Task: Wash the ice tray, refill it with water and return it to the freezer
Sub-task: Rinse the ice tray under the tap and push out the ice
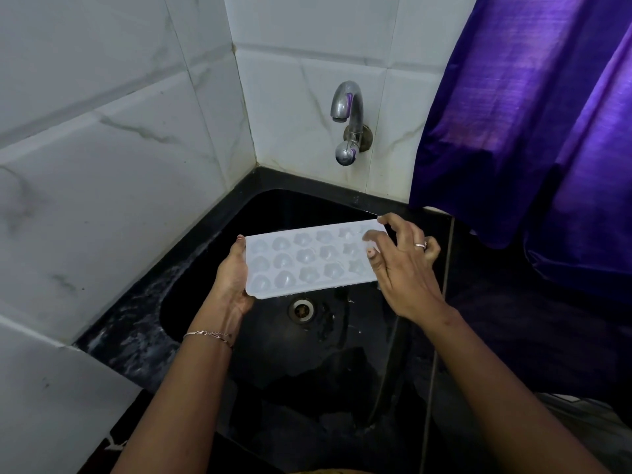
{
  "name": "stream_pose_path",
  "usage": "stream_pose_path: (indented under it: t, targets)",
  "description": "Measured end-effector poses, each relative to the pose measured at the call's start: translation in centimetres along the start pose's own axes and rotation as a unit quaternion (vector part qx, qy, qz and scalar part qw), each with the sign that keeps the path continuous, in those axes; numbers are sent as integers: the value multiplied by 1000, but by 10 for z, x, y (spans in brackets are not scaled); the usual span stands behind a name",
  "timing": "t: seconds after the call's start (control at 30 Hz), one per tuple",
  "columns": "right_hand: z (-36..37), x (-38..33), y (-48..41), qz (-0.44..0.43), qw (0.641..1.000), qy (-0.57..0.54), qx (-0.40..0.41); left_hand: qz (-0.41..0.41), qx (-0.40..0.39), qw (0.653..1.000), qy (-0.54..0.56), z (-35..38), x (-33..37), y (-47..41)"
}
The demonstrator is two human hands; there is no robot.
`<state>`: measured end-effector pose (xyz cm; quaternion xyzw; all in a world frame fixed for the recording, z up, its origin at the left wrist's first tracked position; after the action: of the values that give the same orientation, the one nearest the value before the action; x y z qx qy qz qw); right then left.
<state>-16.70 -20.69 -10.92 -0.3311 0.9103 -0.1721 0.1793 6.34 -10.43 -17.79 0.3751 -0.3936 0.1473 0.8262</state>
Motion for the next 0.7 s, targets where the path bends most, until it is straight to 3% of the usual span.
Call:
stream_pose_path:
  t: [0.27, 0.7]
  targets:
    - [14, -17, -11, -34, 997, -23, -60, -9, 0, 1000, 1, 5, -2, 1]
    - [18, -9, -6, 12, 997, -53, -50, -22, 9, 1000, -7, 2, -6, -1]
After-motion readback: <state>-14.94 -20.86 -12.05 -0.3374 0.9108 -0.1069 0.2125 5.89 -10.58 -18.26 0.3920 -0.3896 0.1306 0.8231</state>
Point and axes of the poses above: each hand's wrist, its own y-axis away from the middle knuckle, its own z-axis out of the palm, x = y × z, the point moved 8 cm from there along -y, towards the middle knuckle, and after that the axes turned 7 degrees about y, right-handed, at the moved point
